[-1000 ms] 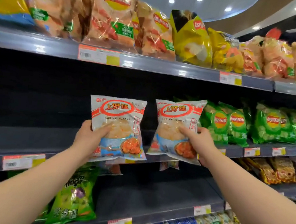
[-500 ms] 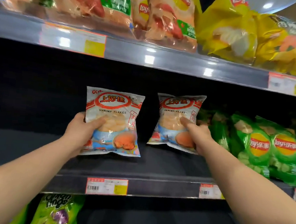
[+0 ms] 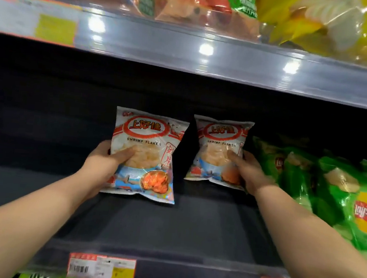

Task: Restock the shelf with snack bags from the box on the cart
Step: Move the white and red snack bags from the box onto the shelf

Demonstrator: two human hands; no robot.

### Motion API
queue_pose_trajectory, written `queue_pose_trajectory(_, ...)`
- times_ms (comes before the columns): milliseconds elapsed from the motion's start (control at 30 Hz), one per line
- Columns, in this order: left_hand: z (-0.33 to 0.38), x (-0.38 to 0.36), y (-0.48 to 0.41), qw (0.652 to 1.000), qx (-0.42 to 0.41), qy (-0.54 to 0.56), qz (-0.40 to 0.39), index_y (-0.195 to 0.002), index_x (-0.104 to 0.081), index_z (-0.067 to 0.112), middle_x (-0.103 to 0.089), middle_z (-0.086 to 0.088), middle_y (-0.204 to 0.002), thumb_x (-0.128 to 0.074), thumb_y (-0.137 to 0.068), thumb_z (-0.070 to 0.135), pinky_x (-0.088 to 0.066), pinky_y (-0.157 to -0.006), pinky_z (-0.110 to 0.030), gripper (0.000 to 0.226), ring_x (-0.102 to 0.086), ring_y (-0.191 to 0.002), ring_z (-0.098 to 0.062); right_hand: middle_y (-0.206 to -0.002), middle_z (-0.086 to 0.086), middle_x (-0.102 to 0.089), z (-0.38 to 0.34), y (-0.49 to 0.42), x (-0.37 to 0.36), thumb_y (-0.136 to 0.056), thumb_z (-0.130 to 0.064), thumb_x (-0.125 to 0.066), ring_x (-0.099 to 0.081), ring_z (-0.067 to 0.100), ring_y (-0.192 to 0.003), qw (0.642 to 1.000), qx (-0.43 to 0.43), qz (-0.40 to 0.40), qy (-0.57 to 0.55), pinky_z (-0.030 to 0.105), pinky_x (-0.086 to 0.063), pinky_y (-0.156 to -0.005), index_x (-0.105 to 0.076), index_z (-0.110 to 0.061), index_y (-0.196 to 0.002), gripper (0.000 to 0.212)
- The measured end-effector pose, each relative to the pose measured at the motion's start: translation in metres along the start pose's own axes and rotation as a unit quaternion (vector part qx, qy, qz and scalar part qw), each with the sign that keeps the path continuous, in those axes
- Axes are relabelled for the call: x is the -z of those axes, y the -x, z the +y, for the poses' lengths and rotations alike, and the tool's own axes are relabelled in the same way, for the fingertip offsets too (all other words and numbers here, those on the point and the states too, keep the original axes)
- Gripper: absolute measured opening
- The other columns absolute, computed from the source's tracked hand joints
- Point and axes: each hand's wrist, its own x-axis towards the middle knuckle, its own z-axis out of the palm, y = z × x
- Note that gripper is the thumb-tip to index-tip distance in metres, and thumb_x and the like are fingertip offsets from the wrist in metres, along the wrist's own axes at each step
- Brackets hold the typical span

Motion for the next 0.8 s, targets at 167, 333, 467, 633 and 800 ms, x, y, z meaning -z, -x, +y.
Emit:
queue_pose_trajectory(167,-0.002,-0.002,-0.010,1.000,0.014,-0.011,-0.008,-0.124,-0.052,0.016,-0.070,-0.008,-0.108,-0.068,-0.085,0.032,-0.056,-0.065,-0.033,0.046,-0.071,-0.089,-0.025,-0.115,0.010,-0.061,0.002,-0.013,-0.001,-0.089,-0.018,-0.063,-0.061,0.013,-0.082,1.000,-0.008,0.010,0.008,0.023,-0.048,-0.068,-0.050,-0.007,-0.128,0.043)
queue_pose_trajectory(333,-0.004,-0.006,-0.016,0.999,0.012,-0.026,-0.023,-0.125,-0.055,0.015,-0.071,-0.009,-0.110,-0.069,-0.083,0.033,-0.058,-0.066,-0.033,0.047,-0.072,-0.090,-0.025,-0.130,0.013,-0.058,0.005,-0.021,-0.006,-0.092,-0.017,-0.059,-0.058,0.027,-0.113,0.999,0.009,0.031,0.033,0.029,-0.045,-0.085,-0.049,-0.008,-0.133,0.044)
queue_pose_trajectory(467,-0.004,-0.010,-0.018,0.999,0.011,-0.031,-0.019,-0.124,-0.056,0.016,-0.070,-0.009,-0.110,-0.068,-0.084,0.032,-0.056,-0.062,-0.030,0.044,-0.071,-0.090,-0.024,-0.137,0.012,-0.053,0.006,-0.028,-0.012,-0.095,-0.021,-0.053,-0.051,0.030,-0.125,0.992,0.019,0.054,0.108,0.034,-0.042,-0.100,-0.040,-0.011,-0.140,0.048)
queue_pose_trajectory(633,0.000,-0.016,-0.017,1.000,0.013,-0.025,-0.009,-0.124,-0.054,0.014,-0.068,-0.009,-0.109,-0.067,-0.086,0.028,-0.053,-0.056,-0.025,0.043,-0.069,-0.086,-0.021,-0.138,0.014,-0.050,0.000,-0.024,-0.016,-0.096,-0.025,-0.049,-0.048,0.032,-0.127,0.973,0.036,0.069,0.218,0.037,-0.039,-0.104,-0.036,-0.010,-0.140,0.048)
queue_pose_trajectory(800,0.004,-0.023,-0.022,0.999,0.017,-0.032,0.009,-0.122,-0.052,0.015,-0.066,-0.008,-0.108,-0.067,-0.086,0.027,-0.053,-0.066,-0.031,0.041,-0.066,-0.088,-0.022,-0.121,0.009,-0.058,-0.023,0.004,-0.043,-0.090,-0.029,-0.060,-0.054,0.027,-0.118,0.968,0.142,0.074,0.192,0.032,-0.043,-0.097,-0.054,-0.009,-0.126,0.041)
